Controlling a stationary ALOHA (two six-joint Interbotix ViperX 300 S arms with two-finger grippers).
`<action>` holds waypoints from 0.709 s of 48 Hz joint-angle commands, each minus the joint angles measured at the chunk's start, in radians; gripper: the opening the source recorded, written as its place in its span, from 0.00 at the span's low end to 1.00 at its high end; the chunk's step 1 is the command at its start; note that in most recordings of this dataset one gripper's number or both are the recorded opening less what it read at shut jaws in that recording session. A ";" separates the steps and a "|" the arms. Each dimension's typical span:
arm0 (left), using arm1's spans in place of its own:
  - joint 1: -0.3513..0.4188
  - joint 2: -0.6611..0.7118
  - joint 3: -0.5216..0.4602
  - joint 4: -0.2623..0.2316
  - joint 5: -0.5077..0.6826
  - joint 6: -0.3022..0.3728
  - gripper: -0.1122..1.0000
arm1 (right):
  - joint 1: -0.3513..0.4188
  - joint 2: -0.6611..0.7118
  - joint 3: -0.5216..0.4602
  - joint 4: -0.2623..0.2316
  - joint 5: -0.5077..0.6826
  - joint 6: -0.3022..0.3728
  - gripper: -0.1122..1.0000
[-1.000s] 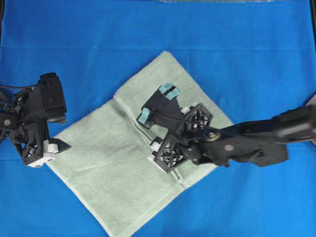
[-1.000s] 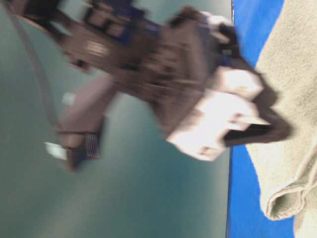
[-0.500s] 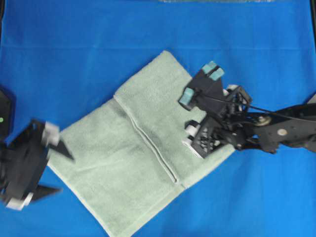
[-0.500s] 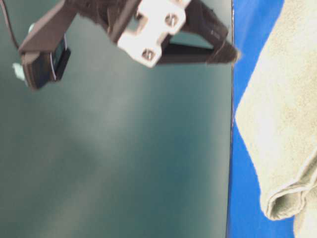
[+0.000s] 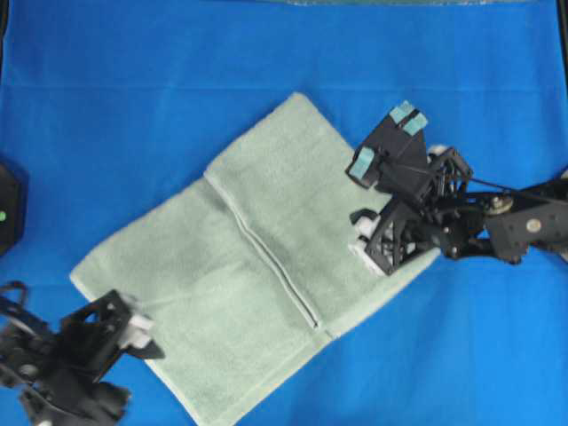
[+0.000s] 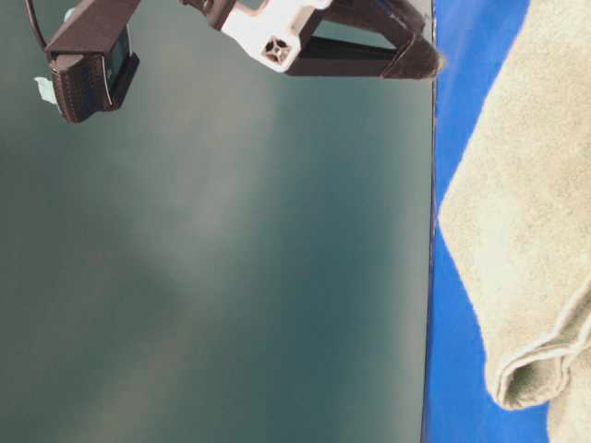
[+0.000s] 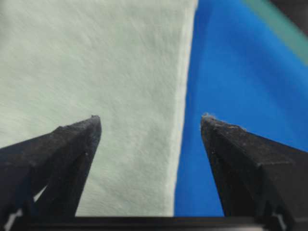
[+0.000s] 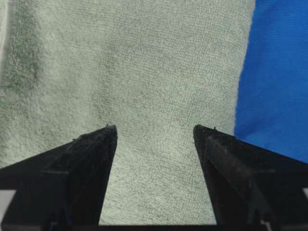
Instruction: Fold a bath towel.
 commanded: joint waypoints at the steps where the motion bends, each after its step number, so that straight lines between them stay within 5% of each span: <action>1: 0.002 0.094 -0.054 -0.003 0.034 -0.003 0.82 | 0.002 -0.018 -0.008 -0.009 -0.003 -0.002 0.69; 13: -0.003 0.284 -0.084 -0.020 0.051 -0.005 0.82 | 0.002 -0.018 -0.005 -0.031 -0.005 -0.002 0.69; 25: 0.025 0.308 -0.098 -0.012 0.048 0.002 0.81 | 0.002 -0.018 0.005 -0.040 -0.008 0.000 0.69; 34: 0.061 0.310 -0.104 -0.012 0.048 -0.009 0.65 | 0.003 -0.017 0.011 -0.041 -0.023 0.000 0.69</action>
